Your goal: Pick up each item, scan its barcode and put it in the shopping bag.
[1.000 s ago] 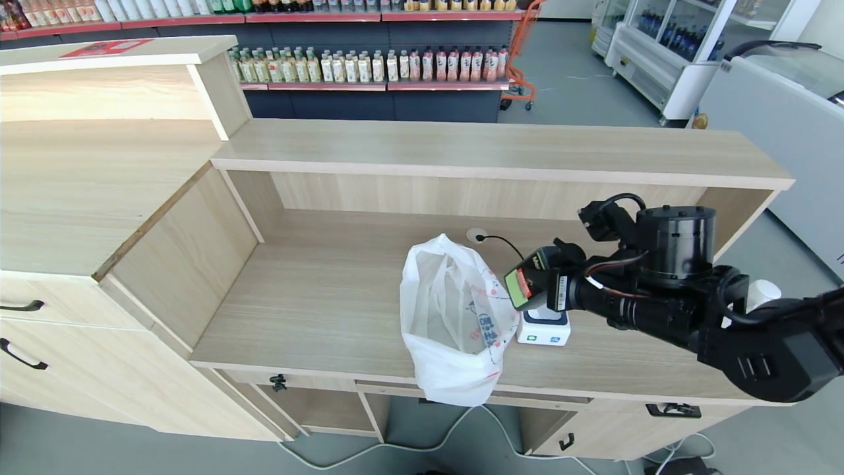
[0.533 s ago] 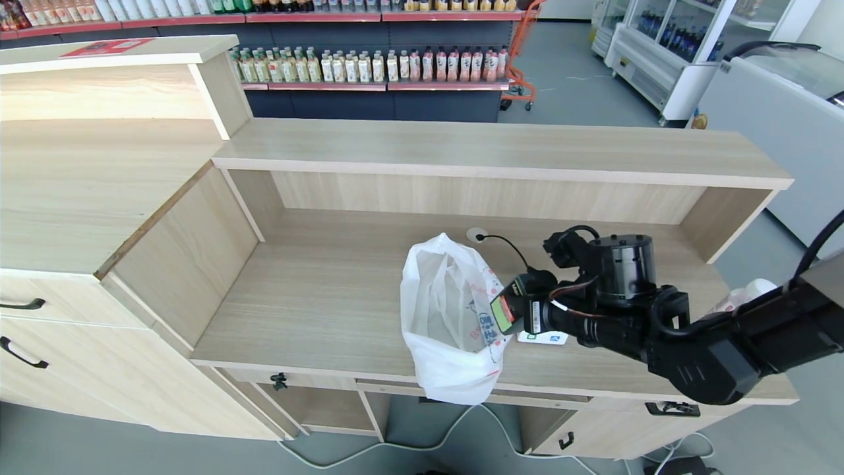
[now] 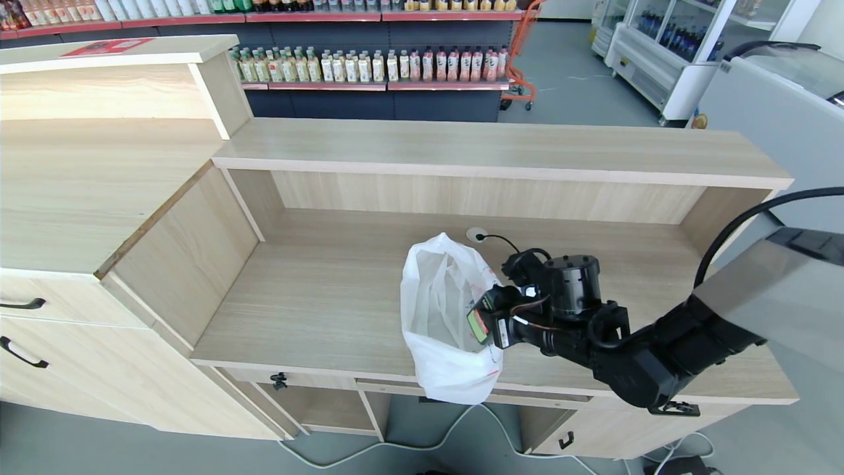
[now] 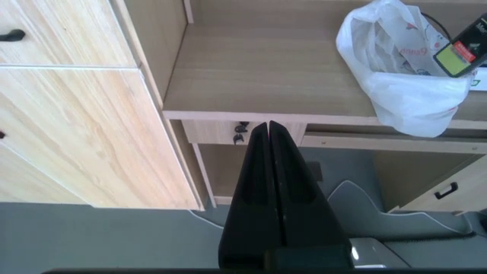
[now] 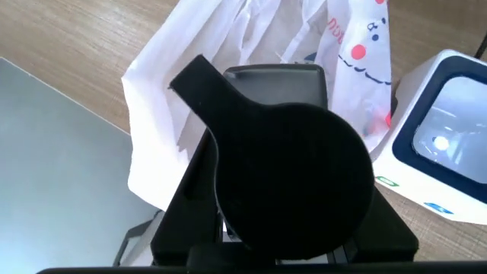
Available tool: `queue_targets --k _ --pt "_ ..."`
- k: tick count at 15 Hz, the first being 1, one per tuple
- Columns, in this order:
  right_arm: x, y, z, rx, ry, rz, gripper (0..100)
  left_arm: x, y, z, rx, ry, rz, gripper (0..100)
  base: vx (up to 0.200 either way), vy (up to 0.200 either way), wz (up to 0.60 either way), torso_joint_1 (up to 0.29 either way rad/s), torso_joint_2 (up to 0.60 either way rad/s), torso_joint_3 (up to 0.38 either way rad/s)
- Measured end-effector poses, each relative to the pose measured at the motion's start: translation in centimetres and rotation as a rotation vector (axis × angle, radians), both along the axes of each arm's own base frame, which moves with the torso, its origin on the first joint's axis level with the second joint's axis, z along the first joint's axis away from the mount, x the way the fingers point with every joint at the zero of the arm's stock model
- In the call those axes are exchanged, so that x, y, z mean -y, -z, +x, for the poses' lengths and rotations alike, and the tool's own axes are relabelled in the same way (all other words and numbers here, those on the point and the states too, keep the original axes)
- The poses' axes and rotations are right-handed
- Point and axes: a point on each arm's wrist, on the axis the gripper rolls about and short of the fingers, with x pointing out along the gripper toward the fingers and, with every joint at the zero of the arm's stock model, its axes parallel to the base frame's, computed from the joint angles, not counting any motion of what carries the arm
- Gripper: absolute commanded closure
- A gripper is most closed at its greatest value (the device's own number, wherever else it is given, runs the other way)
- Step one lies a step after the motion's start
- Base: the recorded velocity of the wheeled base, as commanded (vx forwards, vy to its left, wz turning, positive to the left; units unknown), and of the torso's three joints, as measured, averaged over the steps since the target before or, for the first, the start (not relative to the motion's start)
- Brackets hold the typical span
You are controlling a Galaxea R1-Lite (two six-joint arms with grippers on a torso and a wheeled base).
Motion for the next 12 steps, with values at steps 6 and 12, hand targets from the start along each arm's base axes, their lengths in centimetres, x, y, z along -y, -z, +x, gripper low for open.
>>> queue_targets --k 6,12 --pt "-0.8 3.4 0.3 -0.054 -0.027 -0.074 100 0.0 0.0 0.0 0.000 0.000 0.000 100 0.000 0.000 0.00 0.000 0.00 0.000" --pt "-1.1 4.9 1.5 -0.065 -0.019 -0.080 100 0.0 0.0 0.0 0.000 0.000 0.000 100 0.000 0.000 0.00 0.000 0.00 0.000"
